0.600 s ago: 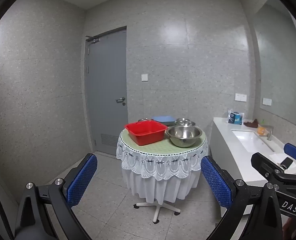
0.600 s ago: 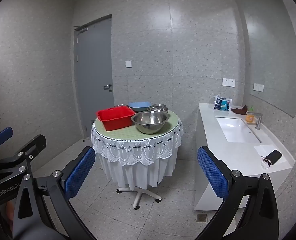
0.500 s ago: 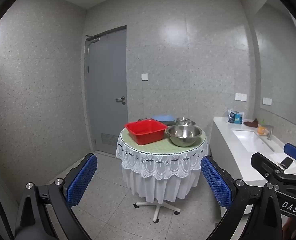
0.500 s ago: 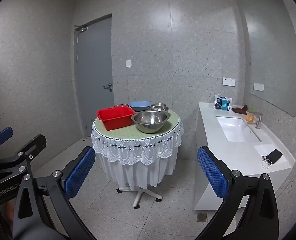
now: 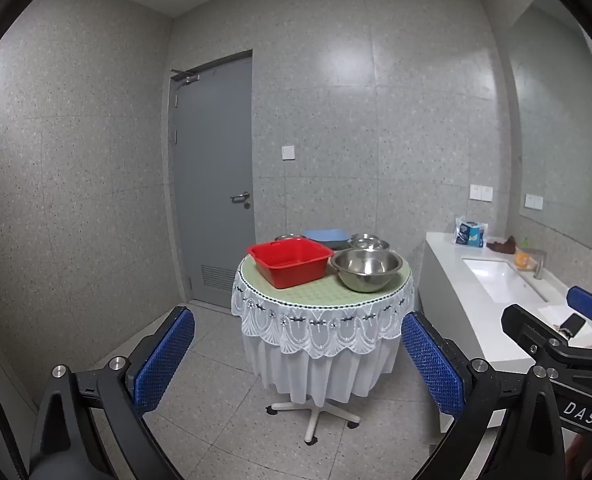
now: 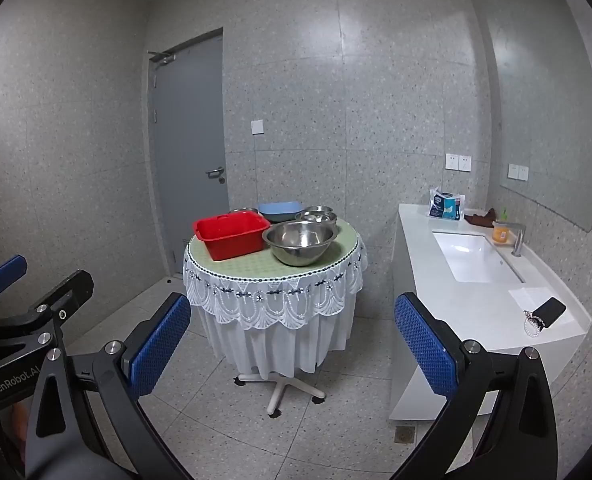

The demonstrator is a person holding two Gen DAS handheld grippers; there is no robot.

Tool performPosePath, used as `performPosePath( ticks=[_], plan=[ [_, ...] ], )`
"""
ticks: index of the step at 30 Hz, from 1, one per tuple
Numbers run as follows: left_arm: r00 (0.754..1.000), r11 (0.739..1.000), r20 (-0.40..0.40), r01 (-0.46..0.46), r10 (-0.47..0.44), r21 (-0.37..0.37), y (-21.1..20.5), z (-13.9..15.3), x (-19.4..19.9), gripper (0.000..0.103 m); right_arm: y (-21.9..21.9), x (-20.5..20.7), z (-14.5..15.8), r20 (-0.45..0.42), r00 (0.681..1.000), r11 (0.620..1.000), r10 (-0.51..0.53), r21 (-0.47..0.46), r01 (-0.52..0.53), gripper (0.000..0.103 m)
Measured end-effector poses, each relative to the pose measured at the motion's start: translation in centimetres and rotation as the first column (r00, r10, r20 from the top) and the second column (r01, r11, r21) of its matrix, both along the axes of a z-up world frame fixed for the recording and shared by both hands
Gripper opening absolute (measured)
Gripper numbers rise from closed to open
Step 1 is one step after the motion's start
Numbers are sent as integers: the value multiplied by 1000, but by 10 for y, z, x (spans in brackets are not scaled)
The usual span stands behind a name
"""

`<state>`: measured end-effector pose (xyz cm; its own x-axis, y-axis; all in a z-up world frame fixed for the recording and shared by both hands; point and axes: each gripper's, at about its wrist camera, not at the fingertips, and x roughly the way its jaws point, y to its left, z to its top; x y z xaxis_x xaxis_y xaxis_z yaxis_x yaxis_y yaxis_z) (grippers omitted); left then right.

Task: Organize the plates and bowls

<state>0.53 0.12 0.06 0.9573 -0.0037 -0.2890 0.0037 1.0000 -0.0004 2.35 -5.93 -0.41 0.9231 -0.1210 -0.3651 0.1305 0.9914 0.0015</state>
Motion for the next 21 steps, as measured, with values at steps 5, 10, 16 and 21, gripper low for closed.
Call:
performPosePath(
  ticks=[5,10,16,21],
  plan=[
    [1000,1000,1,0,0,0,-1,1,-2,102,-1,0,1,0,1000,1000,-1,1,1,103],
    [1000,1000,5,2,-2,3,-3,4,-4,102,0,-4,3,3,1000,1000,-1,1,1,103],
    [1000,1000,5,6,-6,5,-6,6,-8,102,-6,-4,5,8,1000,1000,-6,3,6,103],
    [1000,1000,6,9,-9,4,-4,5,-9,102,-7,-7,4,15,1000,1000,-9,3,9,103]
  ],
)
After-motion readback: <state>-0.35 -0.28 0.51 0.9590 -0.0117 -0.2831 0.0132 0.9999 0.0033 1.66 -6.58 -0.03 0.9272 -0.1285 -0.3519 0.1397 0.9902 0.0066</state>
